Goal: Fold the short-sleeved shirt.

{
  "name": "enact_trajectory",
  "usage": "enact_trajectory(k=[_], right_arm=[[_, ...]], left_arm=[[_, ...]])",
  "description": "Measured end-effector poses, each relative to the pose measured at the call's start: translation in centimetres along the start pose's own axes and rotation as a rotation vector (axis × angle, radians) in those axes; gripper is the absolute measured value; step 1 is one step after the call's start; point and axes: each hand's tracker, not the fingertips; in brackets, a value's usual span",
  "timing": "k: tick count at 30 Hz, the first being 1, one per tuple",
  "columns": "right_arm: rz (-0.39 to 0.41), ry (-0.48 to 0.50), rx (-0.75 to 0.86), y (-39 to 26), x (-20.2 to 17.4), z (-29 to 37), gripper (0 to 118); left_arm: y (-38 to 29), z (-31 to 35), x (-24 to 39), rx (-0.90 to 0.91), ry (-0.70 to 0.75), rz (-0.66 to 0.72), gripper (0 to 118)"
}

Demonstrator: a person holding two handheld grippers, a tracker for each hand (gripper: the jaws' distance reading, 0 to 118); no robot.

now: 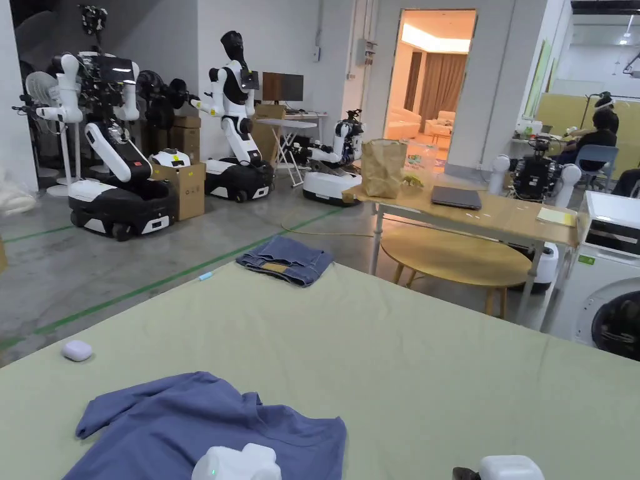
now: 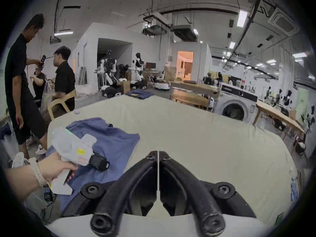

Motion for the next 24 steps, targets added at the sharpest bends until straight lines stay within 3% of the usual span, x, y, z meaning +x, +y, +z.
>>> enact_trajectory(k=[1, 2, 3, 4, 5, 10, 13, 17, 24], right_arm=[[-0.002, 0.0, -0.006, -0.2, 0.1, -0.2, 0], [-0.001, -0.002, -0.009, -0.5, 0.2, -0.2, 0], [-0.004, -0.006, -0.011, -0.8, 0.4, -0.3, 0], [-0.011, -0.011, -0.015, -0.9, 0.6, -0.4, 0], [-0.037, -0.018, -0.029, -1.0, 0.9, -0.4, 0], [-0.075, -0.042, -0.043, -1.9, 2.6, 0.4, 0], [-0.102, -0.076, -0.032, -2.0, 4.1, 2.3, 0], [-0.154, -0.146, 0.012, -1.8, 7.4, 6.2, 0], [-0.192, -0.33, 0.072, -2.4, 15.5, 14.3, 0]], left_arm=[[-0.2, 1.2, 0.0, 0.083, -0.022, 0.009, 89], [-0.4, 1.7, 0.2, 0.05, -0.046, 0.051, 71], [-0.8, 2.7, 0.2, 0.091, -0.085, 0.057, 48], [-1.4, 3.5, 0.1, 0.124, -0.073, 0.056, 17], [-2.0, 3.7, -0.1, 0.15, -0.054, 0.074, 5], [0.0, 3.0, -2.3, 0.144, -0.097, 0.09, 4], [1.6, 7.4, 0.0, 0.26, -0.187, 0.032, 4], [4.1, 11.9, 5.6, 0.385, -0.31, -0.035, 4], [6.3, 20.9, 21.3, 0.536, -0.581, -0.238, 4]])
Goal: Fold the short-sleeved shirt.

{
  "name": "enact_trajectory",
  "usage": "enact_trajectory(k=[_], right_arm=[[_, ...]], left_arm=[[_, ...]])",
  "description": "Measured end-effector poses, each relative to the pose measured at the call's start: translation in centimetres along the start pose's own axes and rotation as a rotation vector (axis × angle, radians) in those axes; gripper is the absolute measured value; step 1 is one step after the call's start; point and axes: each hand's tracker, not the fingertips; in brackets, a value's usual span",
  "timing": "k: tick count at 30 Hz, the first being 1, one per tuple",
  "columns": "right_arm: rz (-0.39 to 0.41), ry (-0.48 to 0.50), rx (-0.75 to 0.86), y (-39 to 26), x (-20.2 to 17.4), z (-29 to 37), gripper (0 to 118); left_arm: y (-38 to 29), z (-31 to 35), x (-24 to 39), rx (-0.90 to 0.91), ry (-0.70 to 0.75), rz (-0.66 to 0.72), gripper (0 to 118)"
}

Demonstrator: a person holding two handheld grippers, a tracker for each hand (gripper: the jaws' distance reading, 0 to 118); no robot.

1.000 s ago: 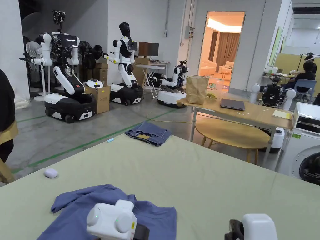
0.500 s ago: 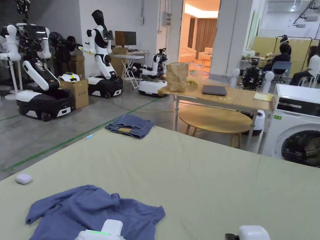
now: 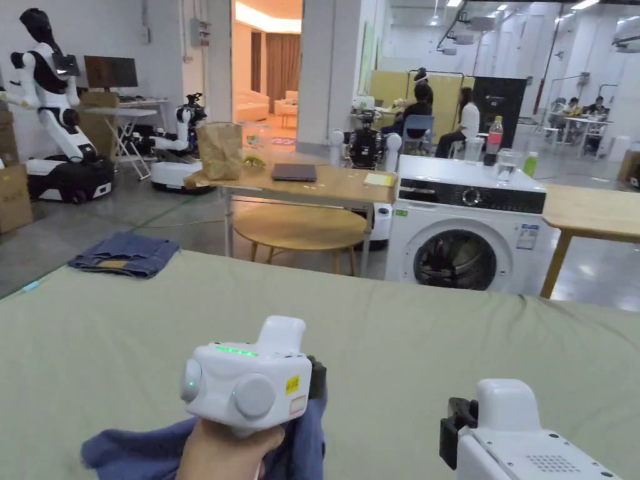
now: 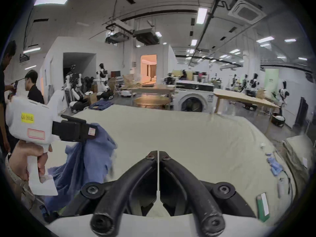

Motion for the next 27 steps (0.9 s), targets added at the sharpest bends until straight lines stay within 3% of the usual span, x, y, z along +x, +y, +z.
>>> enact_trajectory(k=[6, 13, 17, 18, 19, 20, 21, 22, 27], right_arm=[[-0.024, -0.159, -0.005, -0.9, 8.9, 2.7, 0], [-0.07, -0.269, -0.074, -4.5, 16.6, 3.0, 0], [-0.067, -0.274, -0.095, -5.3, 17.6, 3.1, 0], [-0.067, -0.265, -0.091, -5.4, 17.6, 3.1, 0], [-0.07, -0.252, -0.088, -5.3, 17.5, 3.0, 0], [-0.076, -0.234, -0.087, -5.2, 17.3, 2.9, 0], [-0.079, -0.2, -0.077, -5.0, 16.9, 2.8, 0], [-0.08, -0.163, -0.063, -4.9, 16.4, 2.8, 0], [-0.032, -0.105, -0.009, -4.3, 12.9, 2.9, 0]], left_arm=[[-1.1, -6.5, 13.7, -0.079, -0.176, -0.145, 4], [-12.5, -20.1, 20.0, -0.432, -0.035, -0.35, 4], [-13.7, -19.7, 20.0, -0.388, -0.024, -0.318, 4], [-12.9, -19.1, 19.1, -0.362, -0.053, -0.281, 10], [-12.0, -18.0, 18.7, -0.344, -0.073, -0.254, 38], [-11.0, -16.3, 18.1, -0.303, -0.083, -0.234, 74], [-10.0, -14.3, 17.6, -0.249, -0.082, -0.222, 101], [-9.0, -11.3, 16.6, -0.175, -0.067, -0.228, 107], [-6.9, 3.0, 10.9, 0.068, 0.117, -0.217, 107]])
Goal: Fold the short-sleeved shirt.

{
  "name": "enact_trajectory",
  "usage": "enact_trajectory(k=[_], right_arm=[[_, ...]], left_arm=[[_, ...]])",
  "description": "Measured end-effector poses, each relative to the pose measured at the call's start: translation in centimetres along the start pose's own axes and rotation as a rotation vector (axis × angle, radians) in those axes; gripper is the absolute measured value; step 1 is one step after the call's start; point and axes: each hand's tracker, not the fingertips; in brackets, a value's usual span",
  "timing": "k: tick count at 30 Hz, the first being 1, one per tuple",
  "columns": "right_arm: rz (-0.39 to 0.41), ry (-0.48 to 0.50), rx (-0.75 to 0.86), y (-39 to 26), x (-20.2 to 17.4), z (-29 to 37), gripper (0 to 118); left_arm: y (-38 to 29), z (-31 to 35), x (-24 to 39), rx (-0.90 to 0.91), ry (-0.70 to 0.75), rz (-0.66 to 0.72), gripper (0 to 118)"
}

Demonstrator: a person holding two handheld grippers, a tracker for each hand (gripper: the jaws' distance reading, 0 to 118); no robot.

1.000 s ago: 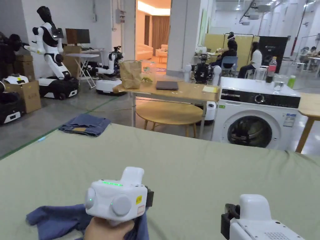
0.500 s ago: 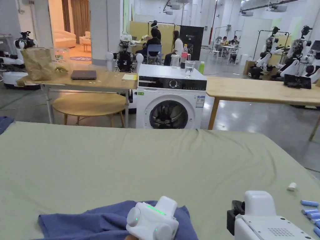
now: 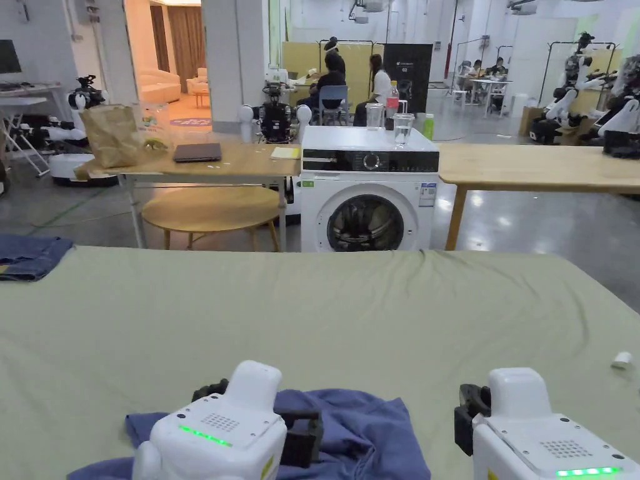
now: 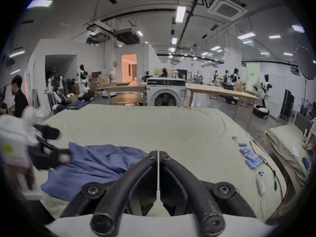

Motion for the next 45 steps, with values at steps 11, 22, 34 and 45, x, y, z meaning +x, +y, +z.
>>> enact_trajectory(k=[11, 22, 34, 45], right_arm=[[-0.01, 0.077, 0.006, -0.6, -6.1, 0.4, 0], [0.012, 0.078, -0.044, -1.1, -5.8, -2.4, 0], [0.001, 0.023, -0.123, -2.6, -3.2, -6.3, 0], [-0.024, -0.006, -0.202, -1.9, 0.3, -12.0, 0]], left_arm=[[-5.4, 9.0, -10.9, -0.083, 0.203, 0.14, 0], [-7.9, -3.9, -22.6, -0.49, 0.216, 0.325, 10], [-13.0, -12.3, -22.8, -0.717, 0.229, 0.299, 97], [-6.9, -8.1, -22.9, -0.442, 0.13, 0.297, 0]])
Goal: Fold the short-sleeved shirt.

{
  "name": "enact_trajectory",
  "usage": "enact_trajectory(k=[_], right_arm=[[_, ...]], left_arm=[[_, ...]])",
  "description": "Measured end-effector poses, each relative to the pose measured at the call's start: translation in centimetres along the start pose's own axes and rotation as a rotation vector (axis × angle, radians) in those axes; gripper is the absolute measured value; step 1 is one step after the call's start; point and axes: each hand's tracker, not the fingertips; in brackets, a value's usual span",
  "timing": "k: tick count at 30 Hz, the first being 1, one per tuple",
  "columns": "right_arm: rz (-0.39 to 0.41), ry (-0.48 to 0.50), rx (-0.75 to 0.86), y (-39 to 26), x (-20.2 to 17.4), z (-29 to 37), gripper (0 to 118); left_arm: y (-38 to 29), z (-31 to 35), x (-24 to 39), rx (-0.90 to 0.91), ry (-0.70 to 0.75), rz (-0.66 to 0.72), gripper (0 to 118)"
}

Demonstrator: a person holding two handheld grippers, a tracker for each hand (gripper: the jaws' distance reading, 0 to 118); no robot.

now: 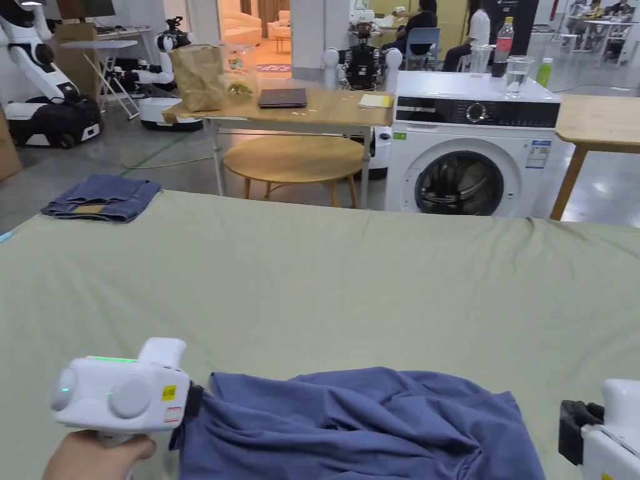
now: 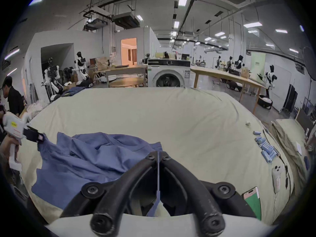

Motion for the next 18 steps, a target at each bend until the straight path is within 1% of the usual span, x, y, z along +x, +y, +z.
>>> enact_trajectory(k=[1, 2, 4, 5, 6, 7, 8, 9, 11, 13, 14, 15, 17, 18], right_arm=[[-0.025, -0.003, -0.033, 0.5, 0.5, -1.3, 0], [-0.05, -0.005, -0.057, 1.0, 1.1, -2.9, 0], [-0.075, 0.012, -0.123, 1.9, 1.7, -6.5, 0], [-0.08, 0.018, -0.181, 2.3, 1.9, -8.5, 2], [-0.075, 0.024, -0.227, 2.5, 1.9, -10.4, 16], [-0.077, 0.01, -0.238, 2.3, 1.8, -12.2, 63], [-0.057, 0.01, -0.257, 2.1, 1.6, -13.6, 100], [-0.051, 0.003, -0.242, 1.9, 1.4, -14.8, 116], [-0.022, -0.056, -0.255, 1.7, 1.0, -16.4, 116], [0.011, -0.088, -0.279, 0.9, 0.5, -17.6, 117], [0.046, -0.11, -0.303, 0.4, 0.1, -18.1, 116], [0.079, -0.108, -0.352, -0.2, -0.3, -18.3, 114], [0.129, -0.061, -0.404, -1.5, -1.3, -18.2, 69], [0.123, 0.007, -0.352, -2.0, -1.9, -17.5, 55]], left_arm=[[0.3, 0.7, 0.2, 0.024, -0.008, -0.013, 0], [0.4, 2.5, 2.0, 0.035, -0.009, -0.046, 0], [0.5, 3.1, 2.6, 0.036, 0.002, -0.079, 0], [0.5, 3.3, 2.8, 0.042, 0.001, -0.088, 0], [0.5, 4.0, 3.5, 0.048, 0.001, -0.086, 0], [0.4, 4.1, 3.7, 0.05, -0.006, -0.086, 0], [0.3, 4.1, 3.8, 0.052, -0.011, -0.085, 0], [0.2, 4.0, 3.9, 0.049, -0.016, -0.087, 0], [0.1, 3.7, 3.9, 0.037, -0.008, -0.101, 0], [-0.1, 3.3, 4.0, 0.027, -0.001, -0.108, 0], [-0.1, 2.9, 3.4, 0.02, -0.005, -0.102, 0], [-0.2, 2.6, 3.3, 0.016, -0.007, -0.096, 0], [-0.2, 2.1, 3.3, 0.009, -0.004, -0.091, 0], [-0.2, 2.1, 3.2, 0.008, -0.002, -0.089, 0]])
